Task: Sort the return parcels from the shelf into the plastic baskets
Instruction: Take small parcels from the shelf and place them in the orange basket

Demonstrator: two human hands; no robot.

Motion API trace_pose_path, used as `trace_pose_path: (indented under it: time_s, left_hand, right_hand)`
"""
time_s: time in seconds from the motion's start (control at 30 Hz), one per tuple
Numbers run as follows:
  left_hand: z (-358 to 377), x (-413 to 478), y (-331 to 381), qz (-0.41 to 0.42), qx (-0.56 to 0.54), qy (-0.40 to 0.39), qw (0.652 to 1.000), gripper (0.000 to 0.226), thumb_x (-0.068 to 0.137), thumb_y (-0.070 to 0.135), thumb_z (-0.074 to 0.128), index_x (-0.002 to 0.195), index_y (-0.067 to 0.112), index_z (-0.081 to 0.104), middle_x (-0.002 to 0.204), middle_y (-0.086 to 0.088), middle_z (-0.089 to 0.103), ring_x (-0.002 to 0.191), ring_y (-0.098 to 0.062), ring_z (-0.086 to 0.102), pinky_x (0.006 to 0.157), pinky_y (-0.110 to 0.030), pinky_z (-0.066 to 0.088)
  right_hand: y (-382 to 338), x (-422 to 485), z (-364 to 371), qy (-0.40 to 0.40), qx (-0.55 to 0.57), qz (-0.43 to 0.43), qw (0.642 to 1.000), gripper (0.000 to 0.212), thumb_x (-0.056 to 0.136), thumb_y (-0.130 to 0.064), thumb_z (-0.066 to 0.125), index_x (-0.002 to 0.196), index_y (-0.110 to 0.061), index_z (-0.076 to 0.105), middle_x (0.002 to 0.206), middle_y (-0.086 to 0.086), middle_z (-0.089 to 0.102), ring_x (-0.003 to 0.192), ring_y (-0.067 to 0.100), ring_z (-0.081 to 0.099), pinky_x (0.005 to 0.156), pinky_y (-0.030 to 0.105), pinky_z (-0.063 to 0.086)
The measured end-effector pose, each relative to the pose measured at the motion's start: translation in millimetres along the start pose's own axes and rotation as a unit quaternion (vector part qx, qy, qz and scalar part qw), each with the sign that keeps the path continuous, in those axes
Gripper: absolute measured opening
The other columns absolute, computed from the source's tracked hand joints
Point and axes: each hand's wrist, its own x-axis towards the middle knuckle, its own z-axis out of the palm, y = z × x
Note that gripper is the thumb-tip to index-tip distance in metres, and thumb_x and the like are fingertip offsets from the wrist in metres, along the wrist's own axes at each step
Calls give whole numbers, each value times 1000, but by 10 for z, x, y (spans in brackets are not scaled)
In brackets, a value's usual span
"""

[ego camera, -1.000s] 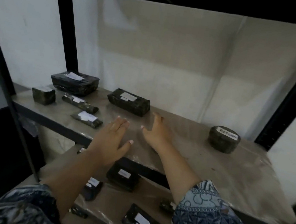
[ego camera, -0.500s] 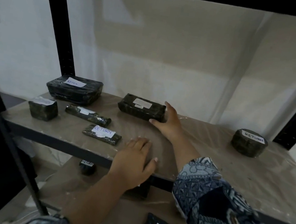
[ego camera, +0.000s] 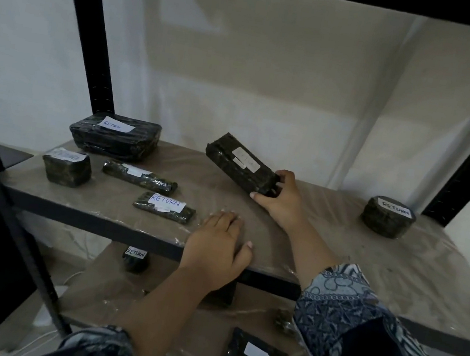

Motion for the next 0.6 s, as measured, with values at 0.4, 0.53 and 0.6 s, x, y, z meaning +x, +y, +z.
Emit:
trace_pose_path:
  time_s: [0.4, 0.53, 0.6]
  left_hand:
    - [-96, -48, 126, -5, 27, -53, 998, 53, 98, 45, 27, 142, 16, 34, 148, -4, 35, 136, -18, 30, 113, -36, 23]
    - [-89, -288, 306, -17, 0, -8, 1000, 53, 95, 41, 24, 128, 11, 53, 131, -8, 54, 123, -23, 47, 105, -41, 35]
    - [-30, -483, 443, 6, 15, 4, 1000, 55, 92, 40, 25, 125, 8, 56, 127, -10, 57, 121, -27, 50, 104, -44, 36]
  right_hand:
    - [185, -666, -735, 18, -1, 49, 999, 76, 69, -21, 84, 134, -16, 44, 127, 4, 53, 114, 18, 54, 95, 30, 47]
    - [293, -979, -1074, 24, 21, 66, 997, 76, 69, -21, 85, 133, -18, 44, 122, 1, 56, 112, 17, 57, 96, 31, 48]
    - [355, -1171, -1273, 29, 34, 69, 997, 74, 69, -19, 85, 131, -17, 45, 118, 0, 57, 109, 17, 58, 92, 28, 48]
